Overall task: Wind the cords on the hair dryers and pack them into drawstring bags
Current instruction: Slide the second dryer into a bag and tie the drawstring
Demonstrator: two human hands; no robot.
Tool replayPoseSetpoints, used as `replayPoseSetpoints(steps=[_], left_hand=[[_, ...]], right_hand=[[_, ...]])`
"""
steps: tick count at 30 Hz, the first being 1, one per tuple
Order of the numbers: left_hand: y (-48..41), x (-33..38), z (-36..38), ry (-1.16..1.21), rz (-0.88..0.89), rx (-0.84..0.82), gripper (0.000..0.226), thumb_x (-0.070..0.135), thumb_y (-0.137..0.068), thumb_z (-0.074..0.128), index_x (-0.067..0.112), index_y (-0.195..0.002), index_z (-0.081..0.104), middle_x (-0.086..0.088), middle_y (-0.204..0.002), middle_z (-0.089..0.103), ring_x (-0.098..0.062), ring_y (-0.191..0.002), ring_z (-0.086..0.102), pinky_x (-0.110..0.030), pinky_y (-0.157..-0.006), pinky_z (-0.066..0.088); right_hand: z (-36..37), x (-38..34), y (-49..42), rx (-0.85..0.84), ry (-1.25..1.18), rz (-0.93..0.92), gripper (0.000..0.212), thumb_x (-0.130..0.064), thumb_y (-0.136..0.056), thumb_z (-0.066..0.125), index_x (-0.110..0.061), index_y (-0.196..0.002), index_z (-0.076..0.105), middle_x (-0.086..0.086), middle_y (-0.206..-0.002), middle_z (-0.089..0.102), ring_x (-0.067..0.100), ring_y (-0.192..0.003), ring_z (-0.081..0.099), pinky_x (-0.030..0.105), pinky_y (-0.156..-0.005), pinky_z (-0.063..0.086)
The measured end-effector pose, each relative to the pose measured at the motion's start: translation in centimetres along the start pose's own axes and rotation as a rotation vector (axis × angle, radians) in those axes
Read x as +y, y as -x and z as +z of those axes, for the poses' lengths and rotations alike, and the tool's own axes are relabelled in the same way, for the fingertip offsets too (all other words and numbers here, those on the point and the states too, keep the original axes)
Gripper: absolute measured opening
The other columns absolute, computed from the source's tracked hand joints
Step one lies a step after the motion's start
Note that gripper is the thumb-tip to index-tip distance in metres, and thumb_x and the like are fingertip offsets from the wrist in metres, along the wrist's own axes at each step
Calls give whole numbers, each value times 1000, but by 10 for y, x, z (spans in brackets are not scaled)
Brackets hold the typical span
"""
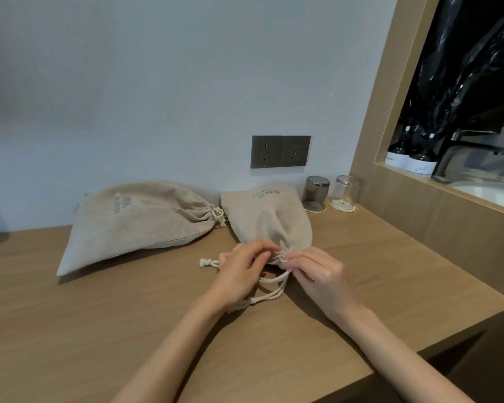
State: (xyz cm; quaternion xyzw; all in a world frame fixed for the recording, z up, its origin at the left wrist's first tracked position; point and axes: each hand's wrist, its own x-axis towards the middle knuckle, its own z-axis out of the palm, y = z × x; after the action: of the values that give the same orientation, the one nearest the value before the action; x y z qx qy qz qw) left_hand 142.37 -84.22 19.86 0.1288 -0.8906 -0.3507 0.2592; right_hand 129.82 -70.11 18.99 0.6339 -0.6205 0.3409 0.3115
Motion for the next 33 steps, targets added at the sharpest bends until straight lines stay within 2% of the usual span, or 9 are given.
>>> replayPoseSetpoints(steps=[4,8,10,13,17,21,25,29,33], left_hand=[[-2,1,7,51,25,-38,25,44,-95,44,69,-97,50,26,-104,56,4,-104,51,-46,-97,38],[-10,4,5,86,5,-127,34,33,-95,52,66,-96,50,15,-100,53,3,-89,49,-39,-96,35],[-14,4,1,133,18,-193,32,29,-93,57,61,-97,55,7,-100,53,0,-87,49,-34,-93,37],[-18,1,0,128,26,-241,30,27,-91,60,56,-97,59,1,-101,54,1,-85,50,-20,-87,37],[-17,-6,7,74,29,-188,24,38,-88,63,62,-90,61,13,-96,55,2,-91,53,-33,-92,37],[-13,-11,7,156,52,-71,28,25,-85,69,53,-86,66,15,-89,56,0,-76,53,-19,-74,40],[-9,-6,0,-77,65,19,14,28,-85,68,40,-91,73,19,-88,59,-2,-81,53,-20,-73,42],[-3,4,-6,-376,102,93,14,35,-88,61,37,-97,72,18,-95,61,-7,-93,48,-25,-72,41],[-3,-4,-18,-437,0,133,16,35,-88,59,36,-97,72,19,-99,61,-8,-98,50,-27,-72,41]], right_hand=[[4,-1,0,33,-18,-13,9,1,-80,70,-7,-79,73,3,-88,71,15,-84,67,27,-76,54],[4,-2,0,122,-26,71,9,-7,-83,69,-11,-76,74,2,-84,64,12,-71,63,22,-63,52],[2,-2,0,147,-46,102,9,-10,-82,69,-14,-77,75,0,-85,61,8,-72,60,19,-62,50],[3,0,2,138,-73,137,8,-10,-81,70,-14,-76,75,0,-82,61,7,-72,58,24,-61,51],[4,4,3,110,-96,180,9,-6,-76,75,-16,-76,76,-4,-82,64,10,-73,61,32,-61,51],[1,5,2,63,-181,252,12,-14,-78,74,-25,-82,78,-14,-88,70,9,-80,61,31,-68,51],[4,6,3,-48,-215,248,17,-30,-86,62,-28,-95,77,-16,-103,70,11,-88,55,29,-74,49],[3,6,6,-147,-69,222,27,-38,-90,51,-29,-101,75,-16,-122,62,8,-100,48,29,-79,39],[1,12,11,-187,31,285,21,-38,-91,56,-30,-96,74,-16,-125,58,12,-104,43,33,-80,34]])
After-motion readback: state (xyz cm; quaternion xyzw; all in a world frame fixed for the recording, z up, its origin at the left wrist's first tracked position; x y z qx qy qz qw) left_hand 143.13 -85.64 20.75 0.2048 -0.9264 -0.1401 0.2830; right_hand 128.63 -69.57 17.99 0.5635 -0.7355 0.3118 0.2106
